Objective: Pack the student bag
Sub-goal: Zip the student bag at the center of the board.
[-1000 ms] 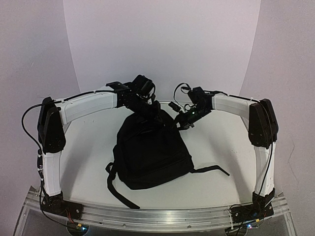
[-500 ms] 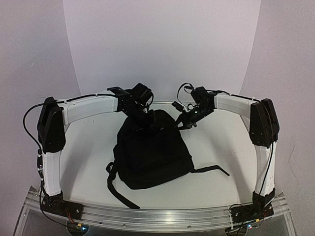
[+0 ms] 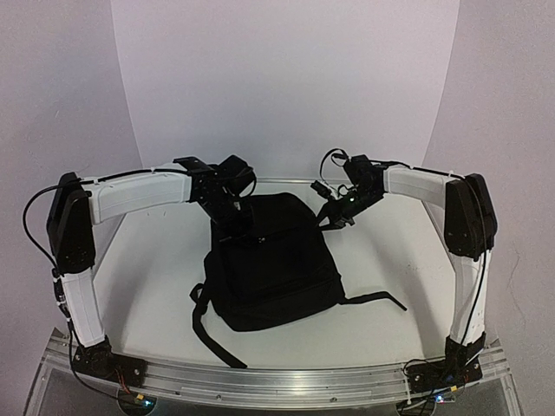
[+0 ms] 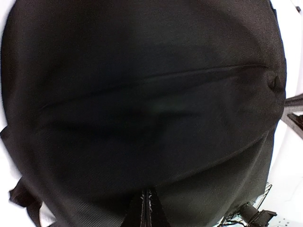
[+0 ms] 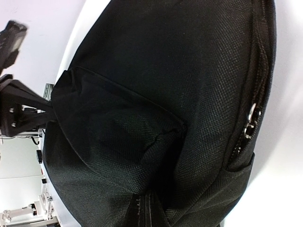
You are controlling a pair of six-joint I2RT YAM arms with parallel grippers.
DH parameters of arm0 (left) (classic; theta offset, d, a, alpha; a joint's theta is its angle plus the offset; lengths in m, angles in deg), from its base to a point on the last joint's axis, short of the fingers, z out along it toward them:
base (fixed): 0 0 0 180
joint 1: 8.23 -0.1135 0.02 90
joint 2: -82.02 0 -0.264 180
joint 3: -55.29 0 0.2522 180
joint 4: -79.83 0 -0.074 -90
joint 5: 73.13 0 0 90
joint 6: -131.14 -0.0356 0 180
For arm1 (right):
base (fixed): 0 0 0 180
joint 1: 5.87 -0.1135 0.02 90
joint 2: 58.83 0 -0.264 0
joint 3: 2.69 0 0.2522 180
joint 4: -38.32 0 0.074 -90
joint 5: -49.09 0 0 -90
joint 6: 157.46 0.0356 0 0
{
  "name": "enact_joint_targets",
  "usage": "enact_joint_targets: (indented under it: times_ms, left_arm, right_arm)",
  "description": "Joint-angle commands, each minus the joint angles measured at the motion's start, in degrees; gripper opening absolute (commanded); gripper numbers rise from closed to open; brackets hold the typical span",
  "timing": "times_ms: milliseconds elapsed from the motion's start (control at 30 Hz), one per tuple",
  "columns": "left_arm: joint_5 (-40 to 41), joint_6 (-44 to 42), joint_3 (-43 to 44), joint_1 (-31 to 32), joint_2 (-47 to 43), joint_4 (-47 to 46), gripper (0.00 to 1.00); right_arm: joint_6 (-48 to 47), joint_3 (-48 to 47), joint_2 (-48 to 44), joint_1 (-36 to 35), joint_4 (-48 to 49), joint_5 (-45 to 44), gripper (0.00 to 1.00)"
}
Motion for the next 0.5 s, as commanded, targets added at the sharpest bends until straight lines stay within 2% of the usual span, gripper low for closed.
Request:
enact_joint_targets:
  times_ms: [0,300,467]
  left_arm:
    - [2.55,2.39,-2.62,-0.55,-6.63,5.56,0.00]
    - [4.30,7.01,-13.61,-1.81,-14.70,7.89,0.00]
    - [6.15,10.36,-16.66,-2.49,-14.60,9.57,0.00]
  right_arm:
    - [-0.96,1.02,-3.60,2.76,0.22,-5.69,0.00]
    - [-1.37,1.58,-3.77,3.59,0.28,-6.80,0.00]
    - [-1.51,1.14,-3.56,3.85,0.27,-7.17,0.00]
